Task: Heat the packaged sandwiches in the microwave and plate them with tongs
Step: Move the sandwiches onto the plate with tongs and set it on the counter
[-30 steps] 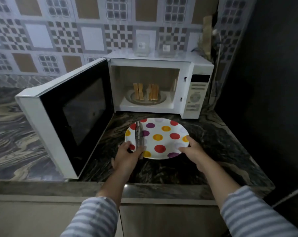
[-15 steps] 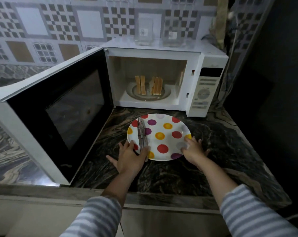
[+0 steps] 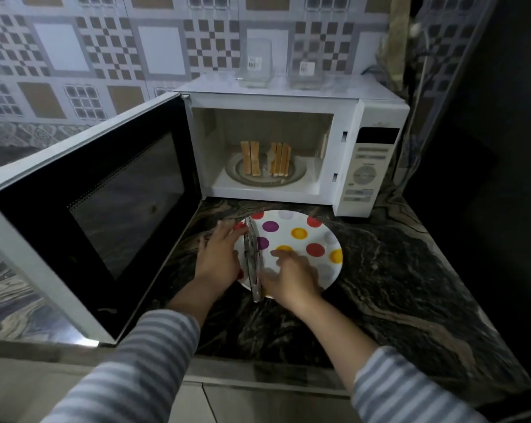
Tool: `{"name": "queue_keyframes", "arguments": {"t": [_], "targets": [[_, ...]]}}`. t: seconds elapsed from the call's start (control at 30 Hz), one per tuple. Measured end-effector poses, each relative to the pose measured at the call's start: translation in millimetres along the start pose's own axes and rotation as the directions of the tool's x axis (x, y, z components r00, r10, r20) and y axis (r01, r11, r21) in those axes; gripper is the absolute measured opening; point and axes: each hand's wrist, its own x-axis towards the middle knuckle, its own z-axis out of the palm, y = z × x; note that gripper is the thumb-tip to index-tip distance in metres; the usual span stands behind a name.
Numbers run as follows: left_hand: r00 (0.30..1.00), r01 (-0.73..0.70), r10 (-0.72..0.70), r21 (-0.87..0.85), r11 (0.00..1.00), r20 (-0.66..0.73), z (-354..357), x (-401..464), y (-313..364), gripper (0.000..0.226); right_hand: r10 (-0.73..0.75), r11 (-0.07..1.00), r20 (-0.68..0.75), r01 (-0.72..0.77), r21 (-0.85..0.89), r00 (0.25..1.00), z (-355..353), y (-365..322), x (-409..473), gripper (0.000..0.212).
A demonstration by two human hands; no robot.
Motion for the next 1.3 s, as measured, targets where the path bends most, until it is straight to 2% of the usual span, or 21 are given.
{"name": "queue_keyframes", "arguments": {"t": [0.1, 0.27, 0.37, 0.5, 0.57, 0.67, 0.83, 1.0, 1.2, 1.3], "targets": [[0.977, -0.153, 0.136, 0.101, 0.983, 0.162, -5.8, 16.9, -0.2, 0.071, 0.026, 1.000, 0.059, -0.026, -0.008, 0.998, 11.8, -11.4, 0.7, 0.062], [0.917, -0.367, 0.305, 0.244, 0.898, 0.256, -0.5, 34.4, -8.2, 0.063, 0.040, 0.999, 0.152, -0.035, -0.034, 0.988, 2.0, -8.6, 6.3, 0.044], [0.906, -0.410, 0.349, 0.290, 0.865, 0.239, -0.7, 33.7, -6.7, 0.054, 0.063, 0.998, 0.260, -0.060, -0.020, 0.964, -16.0, 8.6, 15.6, 0.036], [0.880, -0.467, 0.426, 0.223, 0.856, 0.209, 2.0, 30.6, -3.9, 0.042, 0.050, 0.998, 0.293, -0.060, 0.024, 0.955, -41.5, 35.0, 25.2, 0.029], [0.880, -0.459, 0.420, 0.165, 0.873, 0.223, 1.4, 27.9, 3.7, 0.037, 0.041, 0.999, 0.294, -0.040, -0.010, 0.955, -51.2, 42.6, 27.8, 0.030], [0.909, -0.367, 0.349, 0.037, 0.930, 0.229, 0.7, 24.4, 14.2, 0.036, 0.037, 0.997, 0.269, -0.019, -0.069, 0.962, -53.0, 48.3, 32.1, 0.033], [0.938, -0.284, 0.265, 0.056, 0.957, 0.225, -0.6, 21.3, 18.5, 0.035, -0.087, 0.995, 0.166, 0.093, -0.027, 0.982, -27.8, 37.1, 39.2, 0.045], [0.946, -0.257, 0.236, 0.072, 0.964, 0.221, 0.6, 22.5, 23.2, 0.030, -0.158, 0.985, 0.000, 0.158, -0.067, 0.987, -6.6, 28.5, 42.0, 0.028], [0.952, -0.234, 0.217, 0.059, 0.970, 0.215, 3.8, 23.6, 19.0, 0.035, -0.097, 0.989, 0.047, 0.102, -0.106, 0.994, -33.9, 54.4, 38.3, 0.029], [0.951, -0.242, 0.224, 0.061, 0.968, 0.214, 5.6, 24.3, 18.0, 0.036, -0.050, 0.980, 0.063, 0.061, -0.190, 0.997, -54.6, 72.1, 29.7, 0.032]]}}
